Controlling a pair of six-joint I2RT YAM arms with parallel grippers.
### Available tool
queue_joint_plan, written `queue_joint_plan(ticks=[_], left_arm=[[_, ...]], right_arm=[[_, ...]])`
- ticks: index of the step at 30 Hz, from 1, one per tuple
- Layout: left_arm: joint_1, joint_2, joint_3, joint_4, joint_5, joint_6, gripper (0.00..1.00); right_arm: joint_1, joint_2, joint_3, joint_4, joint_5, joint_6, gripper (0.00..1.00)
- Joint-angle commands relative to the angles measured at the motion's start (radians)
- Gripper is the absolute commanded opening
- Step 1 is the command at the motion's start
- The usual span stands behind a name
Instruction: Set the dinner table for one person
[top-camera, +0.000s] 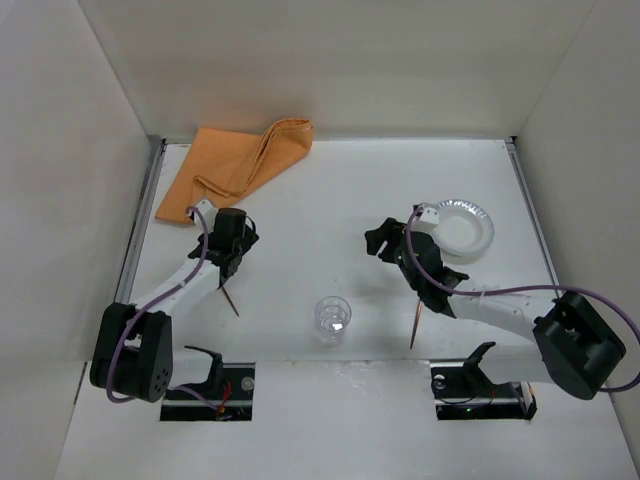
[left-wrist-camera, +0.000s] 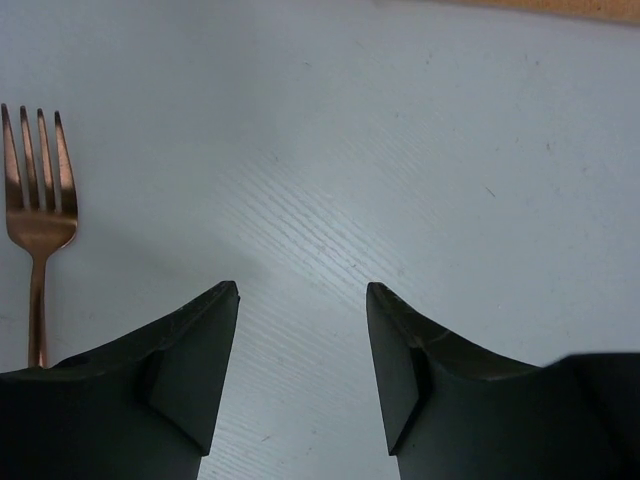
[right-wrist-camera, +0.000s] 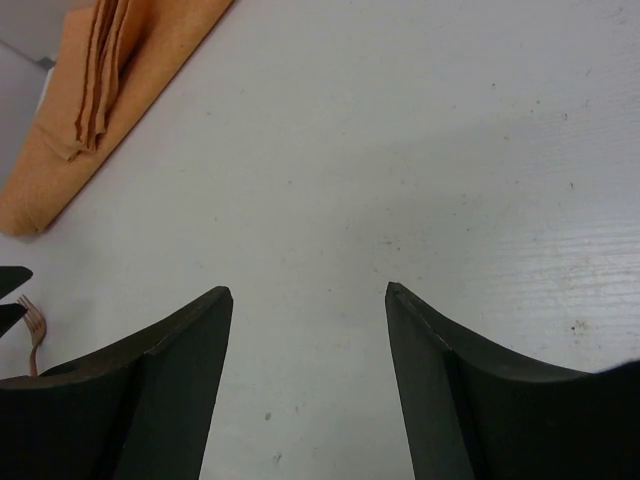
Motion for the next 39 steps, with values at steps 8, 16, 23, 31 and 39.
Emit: queue_joint_plan(ticks=[8, 16, 23, 31, 39], left_arm=[[0.023, -0.004, 0.05, 0.082, 0.027, -0.026, 0.52], [0.085, 0.14, 0.192, 0.197, 0.083, -0.108, 0.59], [0.22, 0.38, 0.355, 0.28, 0.232, -0.195, 0.58], [0.305, 0.576, 0.496, 0.363, 0.3, -0.234, 0.55], [0.34, 0.623, 0.519, 0.327, 0.269, -0.226, 0.55]], right_arm=[[-0.003, 0.027, 0.027, 0.072, -0.052, 0.002, 0.42], [-0.008, 0.05, 0.05, 0.036, -0.107, 0.016, 0.12], [-0.011, 0.053, 0.044, 0.058, -0.116, 0.016, 0.46], [-0.005, 0.087, 0.07, 0.052, -0.152, 0.005, 0.48], [-0.005, 0.096, 0.072, 0.058, -0.164, 0.005, 0.49]])
